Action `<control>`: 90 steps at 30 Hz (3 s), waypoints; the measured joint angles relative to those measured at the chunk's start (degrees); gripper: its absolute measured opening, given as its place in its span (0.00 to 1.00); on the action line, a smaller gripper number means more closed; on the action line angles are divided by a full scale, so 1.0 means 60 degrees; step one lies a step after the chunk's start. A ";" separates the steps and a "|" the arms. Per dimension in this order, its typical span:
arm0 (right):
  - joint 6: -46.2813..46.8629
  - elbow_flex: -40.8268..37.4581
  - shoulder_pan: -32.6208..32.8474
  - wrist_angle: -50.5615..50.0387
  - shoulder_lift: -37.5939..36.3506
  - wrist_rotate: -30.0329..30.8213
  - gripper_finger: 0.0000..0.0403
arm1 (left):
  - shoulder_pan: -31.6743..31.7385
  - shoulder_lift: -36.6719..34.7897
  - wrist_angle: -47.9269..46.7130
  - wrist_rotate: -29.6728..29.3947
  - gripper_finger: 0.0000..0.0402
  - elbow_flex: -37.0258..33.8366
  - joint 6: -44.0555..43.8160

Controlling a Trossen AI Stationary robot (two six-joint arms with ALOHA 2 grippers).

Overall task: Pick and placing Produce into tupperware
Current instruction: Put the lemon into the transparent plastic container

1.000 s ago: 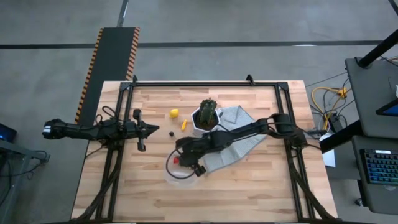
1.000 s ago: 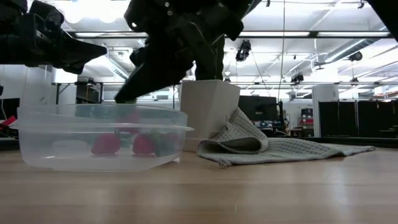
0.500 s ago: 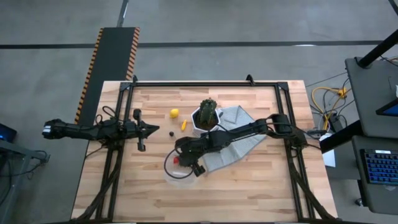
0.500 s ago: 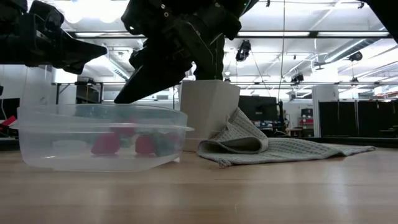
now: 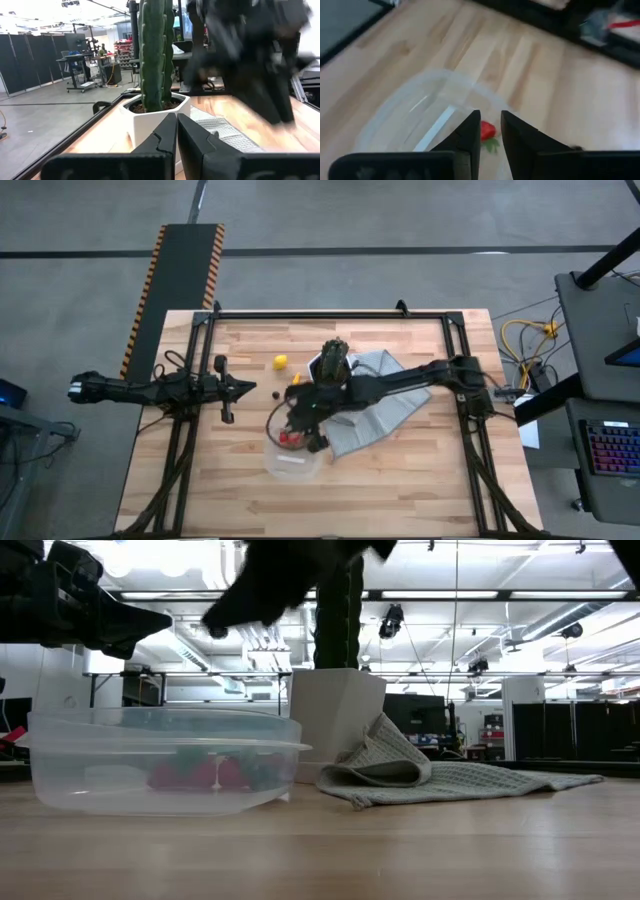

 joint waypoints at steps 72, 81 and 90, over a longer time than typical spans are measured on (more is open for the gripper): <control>-0.0345 -1.3479 0.1251 0.7260 -1.3641 0.5533 0.15 | 0.0044 0.3885 0.0024 -0.6228 0.44 0.4064 -0.0279; -0.0066 -1.3489 0.0732 0.7061 -1.3641 0.5522 0.16 | 0.0744 0.6118 -0.4686 -0.6038 0.45 0.7045 -0.2898; 0.0189 -1.3489 0.0729 0.7065 -1.3641 0.5505 0.15 | 0.2472 0.7960 -0.7266 -0.2794 0.45 0.9017 -0.4708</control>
